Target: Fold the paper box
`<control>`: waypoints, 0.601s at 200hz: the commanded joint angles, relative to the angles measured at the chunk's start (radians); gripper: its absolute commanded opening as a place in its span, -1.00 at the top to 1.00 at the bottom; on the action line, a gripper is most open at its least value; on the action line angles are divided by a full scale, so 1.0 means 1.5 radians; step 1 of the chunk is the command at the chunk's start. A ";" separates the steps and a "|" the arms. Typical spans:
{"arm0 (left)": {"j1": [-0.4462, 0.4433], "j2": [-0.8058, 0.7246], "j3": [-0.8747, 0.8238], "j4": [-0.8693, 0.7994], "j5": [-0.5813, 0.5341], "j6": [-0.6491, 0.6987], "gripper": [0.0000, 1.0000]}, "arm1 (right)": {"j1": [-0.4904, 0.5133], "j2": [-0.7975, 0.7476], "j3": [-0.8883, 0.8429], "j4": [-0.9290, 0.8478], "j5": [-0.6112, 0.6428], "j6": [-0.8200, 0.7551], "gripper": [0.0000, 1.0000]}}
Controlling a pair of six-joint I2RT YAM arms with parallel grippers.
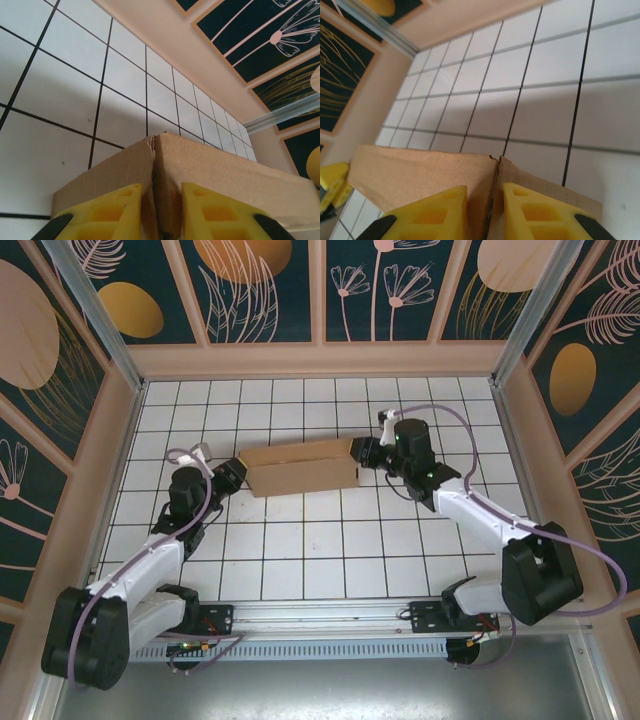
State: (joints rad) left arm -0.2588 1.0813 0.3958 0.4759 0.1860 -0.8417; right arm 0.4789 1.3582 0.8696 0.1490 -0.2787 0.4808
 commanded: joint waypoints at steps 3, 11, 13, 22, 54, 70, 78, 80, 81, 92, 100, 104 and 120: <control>-0.014 0.077 0.073 0.088 0.078 0.010 0.53 | 0.001 0.043 0.065 0.031 -0.045 -0.012 0.53; -0.014 0.108 0.098 0.100 0.082 0.011 0.53 | -0.007 0.057 0.077 0.043 -0.048 -0.023 0.53; -0.014 0.117 0.105 0.104 0.084 0.012 0.53 | -0.009 0.061 0.080 0.046 -0.048 -0.025 0.53; -0.014 0.150 0.131 0.127 0.091 0.021 0.53 | -0.020 0.076 0.091 0.062 -0.052 -0.028 0.53; -0.014 0.219 0.193 0.179 0.081 0.082 0.52 | -0.052 0.120 0.103 0.121 -0.080 -0.043 0.53; -0.014 0.236 0.184 0.232 0.082 0.115 0.51 | -0.058 0.125 0.072 0.173 -0.078 -0.062 0.53; -0.014 0.245 0.166 0.261 0.082 0.126 0.51 | -0.059 0.124 0.045 0.207 -0.077 -0.074 0.53; -0.014 0.247 0.160 0.270 0.082 0.130 0.51 | -0.060 0.123 0.038 0.216 -0.076 -0.077 0.53; -0.014 0.248 0.157 0.275 0.082 0.132 0.51 | -0.060 0.123 0.033 0.219 -0.075 -0.079 0.53; -0.015 0.255 0.112 0.331 0.080 0.143 0.54 | -0.059 0.117 -0.013 0.258 -0.060 -0.085 0.53; -0.019 0.256 0.075 0.380 0.078 0.150 0.55 | -0.059 0.107 -0.058 0.302 -0.056 -0.085 0.53; -0.023 0.253 0.057 0.398 0.074 0.156 0.55 | -0.058 0.102 -0.082 0.329 -0.054 -0.084 0.53; -0.049 0.241 0.010 0.404 0.053 0.197 0.52 | -0.052 0.082 -0.162 0.403 -0.041 -0.087 0.55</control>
State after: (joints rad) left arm -0.2680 1.4475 0.5117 0.9131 0.2085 -0.6571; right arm 0.3668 1.5299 0.7708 0.5297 -0.2920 0.3862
